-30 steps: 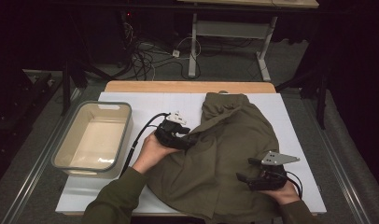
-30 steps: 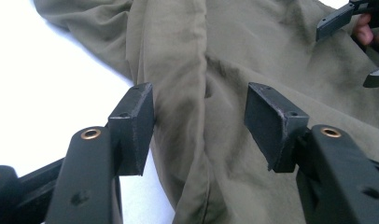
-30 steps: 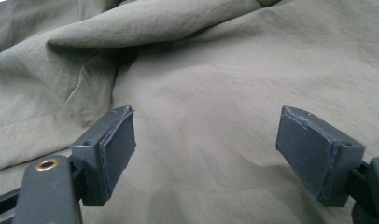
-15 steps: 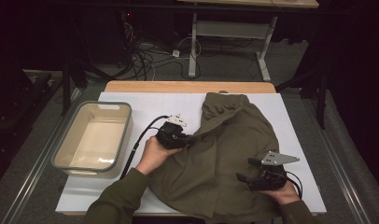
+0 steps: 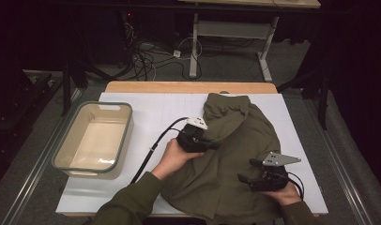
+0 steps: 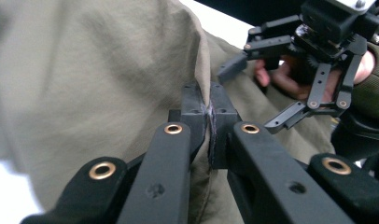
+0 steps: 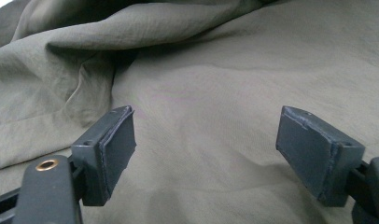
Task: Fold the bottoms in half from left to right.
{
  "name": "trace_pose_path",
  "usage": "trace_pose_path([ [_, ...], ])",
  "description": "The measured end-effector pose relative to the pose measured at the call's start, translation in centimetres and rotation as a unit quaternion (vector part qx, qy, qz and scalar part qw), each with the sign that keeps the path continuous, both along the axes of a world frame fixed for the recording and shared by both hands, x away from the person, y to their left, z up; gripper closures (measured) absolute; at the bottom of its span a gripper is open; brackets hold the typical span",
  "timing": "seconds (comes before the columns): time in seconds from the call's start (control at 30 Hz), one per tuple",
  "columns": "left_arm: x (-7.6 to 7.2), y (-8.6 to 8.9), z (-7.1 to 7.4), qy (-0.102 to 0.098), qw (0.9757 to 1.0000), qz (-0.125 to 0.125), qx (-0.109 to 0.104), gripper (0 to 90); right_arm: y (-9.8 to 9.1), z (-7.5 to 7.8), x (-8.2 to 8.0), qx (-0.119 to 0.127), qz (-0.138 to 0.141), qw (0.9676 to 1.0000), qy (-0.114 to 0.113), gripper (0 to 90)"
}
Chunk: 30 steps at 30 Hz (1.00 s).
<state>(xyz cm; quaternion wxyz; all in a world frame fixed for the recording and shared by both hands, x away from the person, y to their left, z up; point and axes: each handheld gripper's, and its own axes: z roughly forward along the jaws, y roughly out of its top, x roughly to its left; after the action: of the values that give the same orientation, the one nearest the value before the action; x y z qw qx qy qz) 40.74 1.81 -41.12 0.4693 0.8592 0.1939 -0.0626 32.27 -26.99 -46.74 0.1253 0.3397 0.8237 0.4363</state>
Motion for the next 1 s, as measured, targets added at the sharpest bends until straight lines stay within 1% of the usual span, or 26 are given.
trace_pose_path([
  [0.13, -0.2, -2.3, -1.4, 0.019, 0.9996, -0.020, 0.007, 85.7, 0.0, 0.0, 0.0, -0.001, 0.001, 1.0000, 0.000, 20.7],
  [0.17, -0.2, -2.3, -1.4, 0.019, 0.9996, -0.020, 0.007, 85.7, 0.0, 0.0, 0.0, -0.001, 0.001, 1.0000, 0.000, 20.7],
  [0.2, -0.3, -3.4, -2.2, 0.028, 0.9991, -0.031, 0.013, 85.7, 0.0, 0.0, 0.0, -0.001, 0.001, 1.0000, 0.000, 20.7],
  [0.27, -0.4, -4.3, -2.9, 0.037, 0.9983, -0.041, 0.020, 85.7, 0.0, 0.0, 0.0, 0.000, 0.001, 1.0000, 0.000, 20.7],
  [0.33, -0.6, -5.0, -3.6, 0.041, 0.9975, -0.049, 0.030, 85.7, 0.0, 0.0, 0.0, 0.001, 0.000, 1.0000, 0.000, 20.7],
  [0.37, -0.6, -5.0, -3.6, 0.041, 0.9975, -0.049, 0.030, 85.6, 0.0, 0.0, 0.0, 0.000, 0.001, 1.0000, 0.000, 20.7],
  [0.4, -0.6, -5.4, -4.0, 0.046, 0.9969, -0.053, 0.035, 85.5, 0.0, 0.0, 0.0, 0.000, 0.001, 1.0000, 0.000, 20.7],
  [0.43, -0.6, -5.4, -4.1, 0.047, 0.9968, -0.053, 0.036, 84.9, 0.0, 0.0, 0.0, 0.000, 0.002, 1.0000, 0.000, 20.7],
  [0.47, -0.6, -5.4, -4.0, 0.044, 0.9971, -0.052, 0.035, 83.1, 0.0, 0.0, 0.0, 0.000, 0.002, 1.0000, 0.000, 20.7],
  [0.53, -0.7, -5.1, -3.7, 0.039, 0.9978, -0.045, 0.027, 74.6, 0.0, 0.0, 0.0, 0.000, 0.002, 1.0000, 0.000, 20.7],
  [0.57, -0.7, -5.1, -3.7, 0.039, 0.9978, -0.045, 0.027, 70.0, 0.0, 0.0, 0.0, 0.001, 0.002, 1.0000, 0.000, 20.7],
  [0.6, -0.8, -4.7, -3.3, 0.030, 0.9986, -0.037, 0.025, 64.7, 0.0, 0.0, 0.0, 0.001, 0.002, 1.0000, 0.000, 20.7],
  [0.63, -0.8, -4.4, -3.1, 0.026, 0.9987, -0.037, 0.025, 59.9, -0.1, 0.0, 0.0, 0.001, 0.002, 1.0000, 0.000, 20.7],
  [0.67, -0.8, -4.4, -3.1, 0.026, 0.9987, -0.037, 0.025, 57.3, -0.1, 0.0, 0.0, 0.001, 0.002, 1.0000, -0.001, 20.7],
  [0.7, -0.9, -4.0, -2.9, 0.022, 0.9986, -0.039, 0.027, 54.9, 0.0, 0.0, 0.0, 0.001, 0.002, 1.0000, 0.000, 20.7],
  [0.73, -0.9, -3.2, -2.5, 0.012, 0.9988, -0.039, 0.028, 53.1, 0.0, 0.0, 0.0, 0.000, 0.002, 1.0000, 0.000, 20.7],
  [0.8, -1.0, -2.1, -2.2, 0.009, 0.9990, -0.035, 0.026, 52.6, 0.0, 0.0, 0.0, 0.000, 0.002, 1.0000, 0.000, 20.7],
  [0.87, -1.1, -1.0, -2.1, 0.005, 0.9993, -0.028, 0.023, 47.9, 0.0, 0.0, 0.0, 0.000, 0.001, 1.0000, 0.001, 20.7],
  [0.93, -1.4, 0.3, -2.0, 0.003, 0.9995, -0.022, 0.020, 47.8, 0.0, 0.0, 0.0, 0.000, 0.001, 1.0000, 0.001, 20.7],
  [1.0, -1.5, 1.6, -2.0, 0.001, 0.9997, -0.012, 0.023, 44.4, 0.0, 0.0, 0.0, -0.001, 0.000, 1.0000, 0.001, 20.6],
])
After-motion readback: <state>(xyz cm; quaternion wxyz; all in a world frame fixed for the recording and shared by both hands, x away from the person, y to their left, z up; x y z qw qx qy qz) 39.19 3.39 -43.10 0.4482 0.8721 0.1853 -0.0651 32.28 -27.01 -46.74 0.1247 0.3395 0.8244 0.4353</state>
